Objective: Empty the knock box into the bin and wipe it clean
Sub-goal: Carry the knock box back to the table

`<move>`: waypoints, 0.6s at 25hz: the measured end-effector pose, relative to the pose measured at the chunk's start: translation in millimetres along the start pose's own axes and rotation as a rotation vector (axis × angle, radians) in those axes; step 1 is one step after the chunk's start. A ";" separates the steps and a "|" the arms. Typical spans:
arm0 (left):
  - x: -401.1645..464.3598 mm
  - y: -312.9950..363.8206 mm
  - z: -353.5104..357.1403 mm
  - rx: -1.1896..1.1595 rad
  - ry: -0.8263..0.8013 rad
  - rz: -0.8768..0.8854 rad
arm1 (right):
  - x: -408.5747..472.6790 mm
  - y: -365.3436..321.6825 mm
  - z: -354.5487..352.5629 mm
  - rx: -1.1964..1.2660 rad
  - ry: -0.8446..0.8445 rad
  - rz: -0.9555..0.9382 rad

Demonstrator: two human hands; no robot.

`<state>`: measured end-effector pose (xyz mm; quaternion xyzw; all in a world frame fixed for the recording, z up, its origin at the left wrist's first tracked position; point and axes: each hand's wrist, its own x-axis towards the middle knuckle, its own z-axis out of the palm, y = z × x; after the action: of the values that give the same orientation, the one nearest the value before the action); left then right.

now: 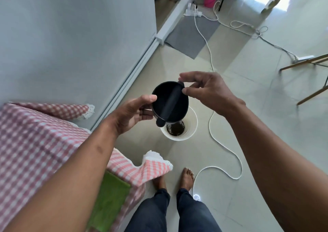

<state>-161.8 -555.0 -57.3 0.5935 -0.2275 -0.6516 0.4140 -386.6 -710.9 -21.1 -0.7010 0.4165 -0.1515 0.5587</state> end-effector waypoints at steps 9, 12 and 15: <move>-94.9 12.7 -33.5 -0.071 0.084 0.085 | -32.5 -90.1 46.6 -0.109 -0.143 -0.070; -120.0 9.7 -32.0 -0.130 0.223 0.124 | -36.2 -95.7 63.7 -0.053 -0.159 -0.097; -149.2 4.9 -22.6 -0.186 0.436 0.179 | -42.1 -99.0 79.7 0.033 -0.187 -0.115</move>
<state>-145.8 -432.5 29.4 0.6570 -0.1237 -0.4871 0.5620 -317.0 -624.0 53.3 -0.7256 0.3191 -0.1239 0.5969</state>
